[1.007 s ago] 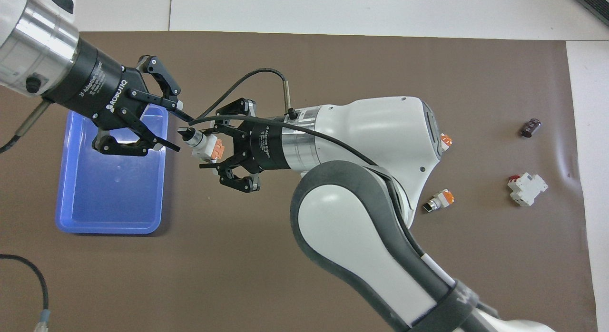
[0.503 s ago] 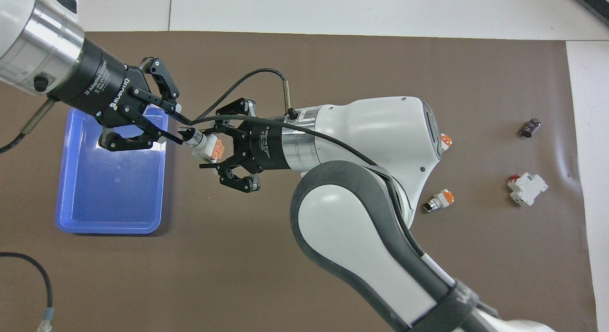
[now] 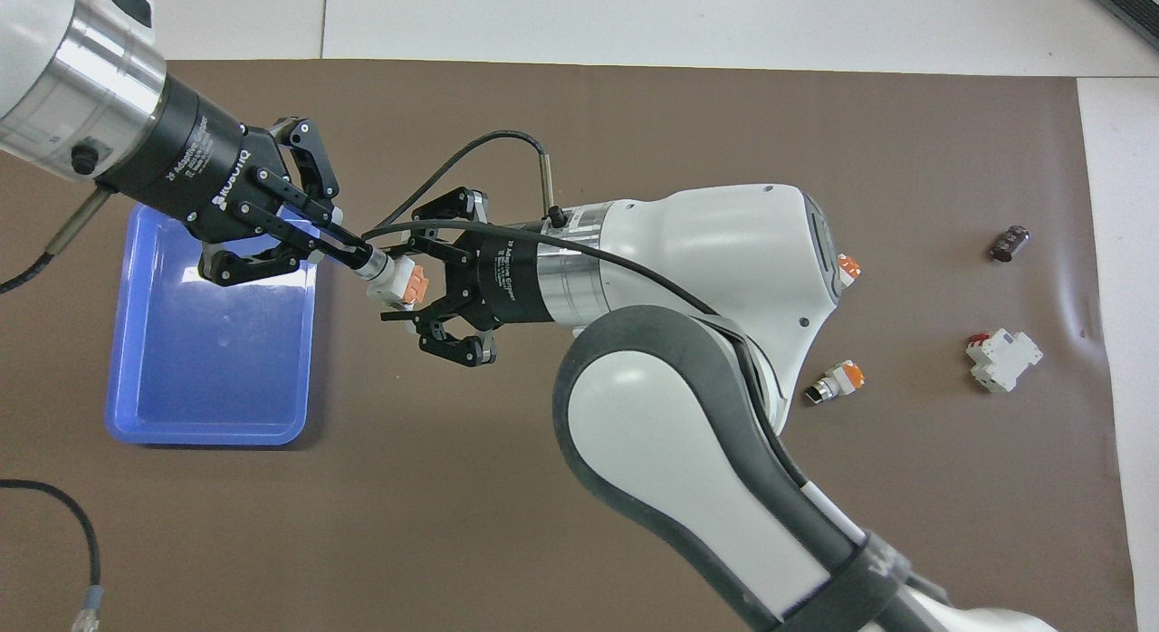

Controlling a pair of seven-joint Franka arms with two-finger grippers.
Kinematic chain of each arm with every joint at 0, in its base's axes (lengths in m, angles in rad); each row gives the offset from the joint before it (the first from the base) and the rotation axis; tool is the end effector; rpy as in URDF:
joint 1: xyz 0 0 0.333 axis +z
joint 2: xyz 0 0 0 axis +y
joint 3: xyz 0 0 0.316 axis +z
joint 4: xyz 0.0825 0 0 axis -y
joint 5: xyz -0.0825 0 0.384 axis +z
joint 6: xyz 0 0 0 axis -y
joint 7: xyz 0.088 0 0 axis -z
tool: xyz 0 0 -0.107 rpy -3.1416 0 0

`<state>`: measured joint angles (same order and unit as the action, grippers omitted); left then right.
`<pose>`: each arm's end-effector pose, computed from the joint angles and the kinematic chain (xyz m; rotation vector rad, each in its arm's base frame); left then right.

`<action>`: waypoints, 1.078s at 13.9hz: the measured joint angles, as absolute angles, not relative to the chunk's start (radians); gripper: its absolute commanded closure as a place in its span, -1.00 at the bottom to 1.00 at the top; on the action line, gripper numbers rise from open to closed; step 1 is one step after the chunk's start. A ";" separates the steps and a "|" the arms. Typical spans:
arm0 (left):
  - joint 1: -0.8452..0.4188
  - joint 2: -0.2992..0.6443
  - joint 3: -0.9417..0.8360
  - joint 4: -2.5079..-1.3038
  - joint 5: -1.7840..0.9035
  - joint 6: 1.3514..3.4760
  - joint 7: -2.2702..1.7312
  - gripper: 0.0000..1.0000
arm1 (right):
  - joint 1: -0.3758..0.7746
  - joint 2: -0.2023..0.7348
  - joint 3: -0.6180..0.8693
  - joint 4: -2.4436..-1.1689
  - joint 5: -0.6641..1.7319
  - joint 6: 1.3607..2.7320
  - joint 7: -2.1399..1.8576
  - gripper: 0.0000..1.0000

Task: Turn and place switch with both arms
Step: 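Grasp the switch end with the left gripper from the right gripper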

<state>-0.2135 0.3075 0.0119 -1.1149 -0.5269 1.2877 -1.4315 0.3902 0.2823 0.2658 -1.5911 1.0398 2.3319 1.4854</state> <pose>0.5866 -0.1867 0.6466 2.3870 1.4866 -0.6662 0.5474 0.4122 0.5357 -1.6549 1.4539 0.7868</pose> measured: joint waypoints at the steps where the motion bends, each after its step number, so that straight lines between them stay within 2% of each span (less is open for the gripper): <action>1: -0.214 0.307 0.012 -1.115 -0.525 1.288 -1.431 1.00 | 0.390 0.282 0.266 -1.592 1.040 2.332 1.485 1.00; 9: -0.220 0.303 0.012 -1.119 -0.520 1.290 -1.437 1.00 | 0.389 0.275 0.265 -1.599 1.040 2.331 1.485 1.00; 15: -0.220 0.283 0.016 -1.157 -0.534 1.308 -1.768 1.00 | 0.389 0.275 0.264 -1.603 1.040 2.330 1.485 1.00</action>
<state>-0.2197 0.2829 0.0160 -1.1575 -0.5342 1.3080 -1.7675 0.3886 0.2751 0.2641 -1.6028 1.0398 2.3300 1.4854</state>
